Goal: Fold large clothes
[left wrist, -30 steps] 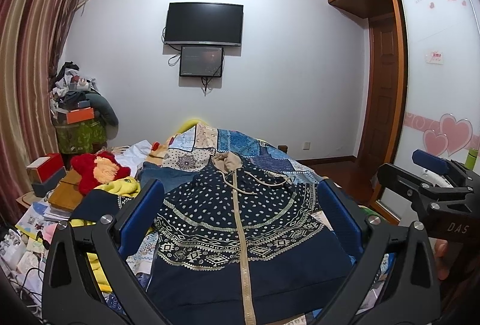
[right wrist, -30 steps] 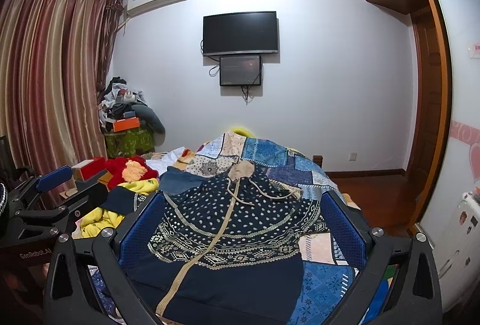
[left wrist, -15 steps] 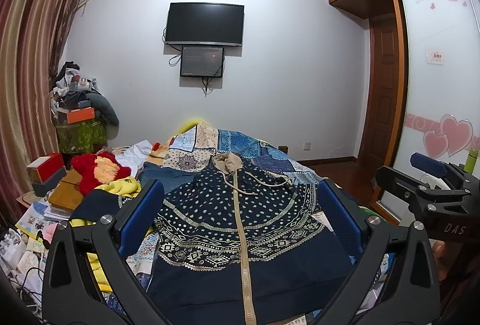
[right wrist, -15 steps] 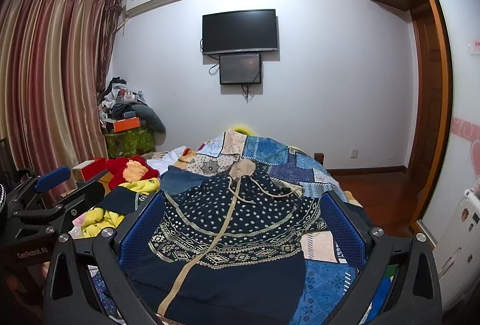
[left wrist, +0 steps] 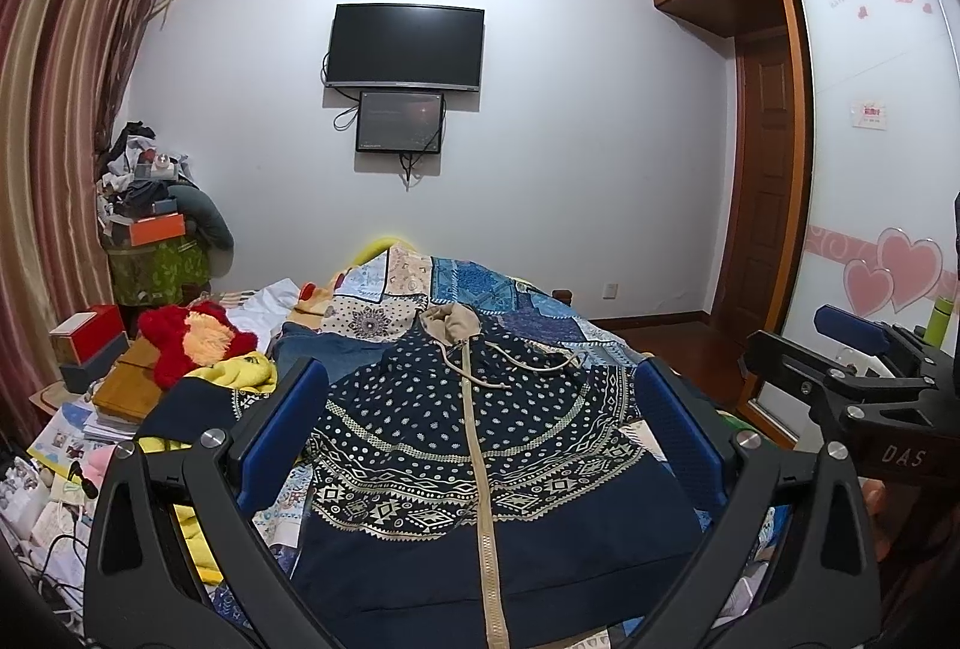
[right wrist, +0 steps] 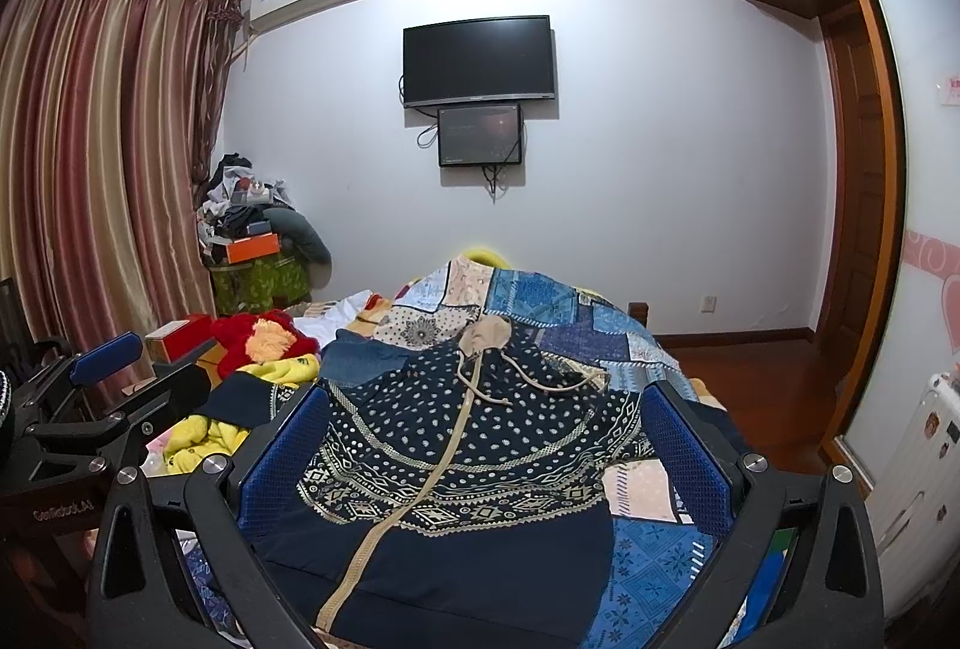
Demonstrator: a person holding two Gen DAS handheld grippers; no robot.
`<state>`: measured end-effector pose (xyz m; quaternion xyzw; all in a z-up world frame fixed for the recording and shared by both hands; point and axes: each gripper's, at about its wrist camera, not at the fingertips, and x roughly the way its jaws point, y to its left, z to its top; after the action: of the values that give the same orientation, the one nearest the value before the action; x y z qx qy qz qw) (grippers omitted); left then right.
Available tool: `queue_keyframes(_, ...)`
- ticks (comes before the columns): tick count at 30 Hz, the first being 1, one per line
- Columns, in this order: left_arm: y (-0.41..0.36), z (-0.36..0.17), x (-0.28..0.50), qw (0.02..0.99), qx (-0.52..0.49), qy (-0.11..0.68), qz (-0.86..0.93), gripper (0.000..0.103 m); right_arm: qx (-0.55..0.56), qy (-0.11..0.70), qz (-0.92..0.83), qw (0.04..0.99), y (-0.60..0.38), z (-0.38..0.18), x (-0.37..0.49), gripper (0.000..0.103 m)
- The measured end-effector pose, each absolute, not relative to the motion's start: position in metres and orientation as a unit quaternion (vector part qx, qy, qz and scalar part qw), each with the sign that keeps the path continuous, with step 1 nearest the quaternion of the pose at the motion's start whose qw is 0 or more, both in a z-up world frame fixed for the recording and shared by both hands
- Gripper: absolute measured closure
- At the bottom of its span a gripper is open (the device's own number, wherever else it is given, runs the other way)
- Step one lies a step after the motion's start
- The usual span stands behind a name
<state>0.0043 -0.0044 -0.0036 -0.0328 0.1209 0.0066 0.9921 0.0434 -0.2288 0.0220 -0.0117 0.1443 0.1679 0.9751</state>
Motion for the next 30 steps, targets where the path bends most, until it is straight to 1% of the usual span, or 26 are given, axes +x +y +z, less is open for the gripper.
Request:
queue_keyframes(16, 0.008, -0.014, 0.019, 0.99, -0.045, 0.135, 0.01, 0.0, -0.014, 0.159, 0.165, 0.973, -0.216, 0.007, 0.049, 0.0)
queue_keyframes(23, 0.031, -0.033, 0.047, 0.985, -0.064, 0.161, 0.022, 0.0, -0.022, 0.187, 0.161, 0.969, -0.203, -0.002, 0.084, 0.0)
queue_keyframes(30, 0.086, -0.066, 0.096, 0.972, -0.088, 0.205, 0.074, 0.0, -0.023, 0.232, 0.158, 0.959, -0.18, -0.025, 0.148, 0.0)
